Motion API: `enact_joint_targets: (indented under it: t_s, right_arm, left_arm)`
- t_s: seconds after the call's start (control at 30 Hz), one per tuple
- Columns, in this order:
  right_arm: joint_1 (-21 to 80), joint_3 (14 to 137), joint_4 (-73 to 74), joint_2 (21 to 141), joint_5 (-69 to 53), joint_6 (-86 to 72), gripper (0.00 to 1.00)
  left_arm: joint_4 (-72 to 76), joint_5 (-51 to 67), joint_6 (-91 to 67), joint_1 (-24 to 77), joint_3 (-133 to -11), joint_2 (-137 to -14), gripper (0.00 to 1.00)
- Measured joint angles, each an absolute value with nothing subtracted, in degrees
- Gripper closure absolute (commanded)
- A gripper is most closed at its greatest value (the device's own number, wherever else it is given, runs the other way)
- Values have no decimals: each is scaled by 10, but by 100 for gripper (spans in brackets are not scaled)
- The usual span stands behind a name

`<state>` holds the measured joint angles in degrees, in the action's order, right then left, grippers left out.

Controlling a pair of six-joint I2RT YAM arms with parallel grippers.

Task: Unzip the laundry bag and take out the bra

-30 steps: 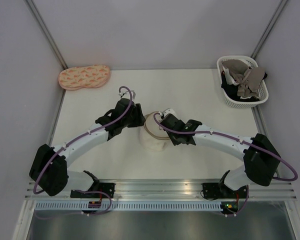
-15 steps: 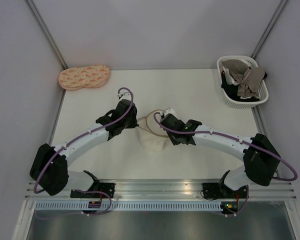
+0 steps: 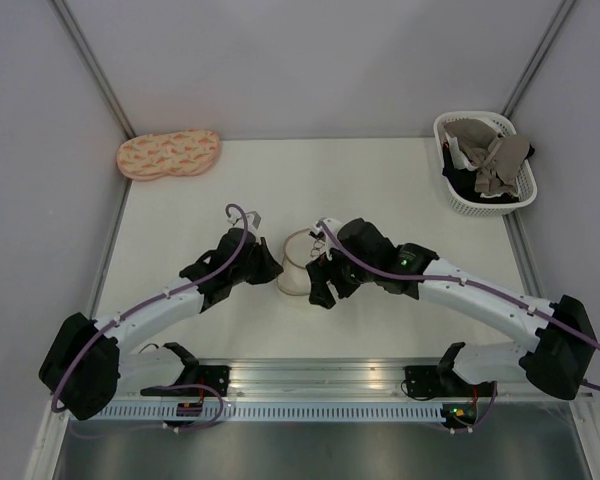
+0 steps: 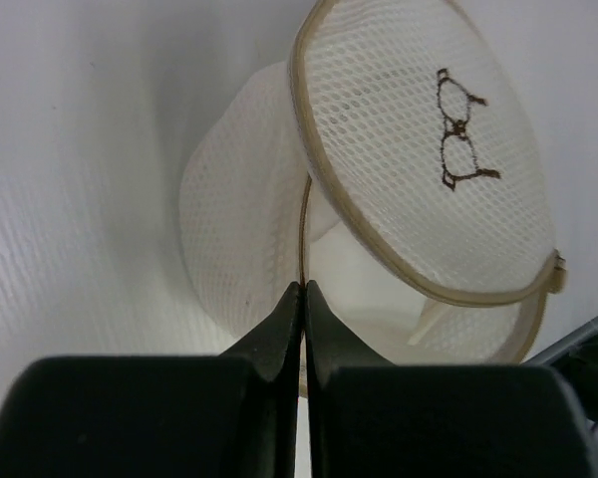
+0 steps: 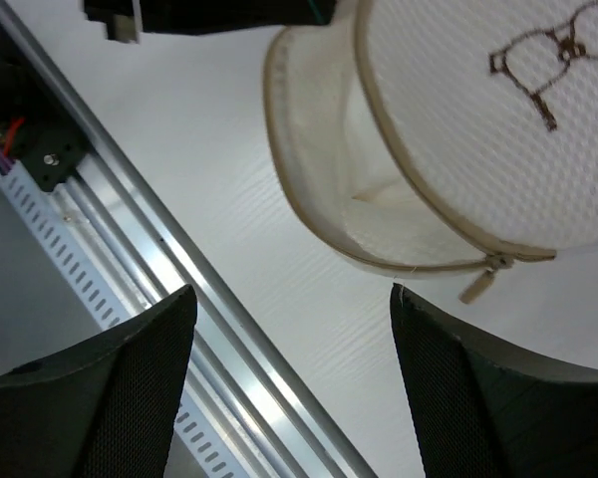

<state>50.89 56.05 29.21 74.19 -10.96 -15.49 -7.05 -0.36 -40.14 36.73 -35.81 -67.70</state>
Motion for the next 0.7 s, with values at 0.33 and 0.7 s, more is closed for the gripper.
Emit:
enact_joint_targets:
  t_s: [0.33,0.7]
  right_arm:
    - [519,669,318,777,-63,-145,21]
    - [549,716,345,912,84,-117,44]
  left_arm:
    - [26,35,-469,368,-303,-641,98]
    - [49,46,-501,368,-279,-623,98]
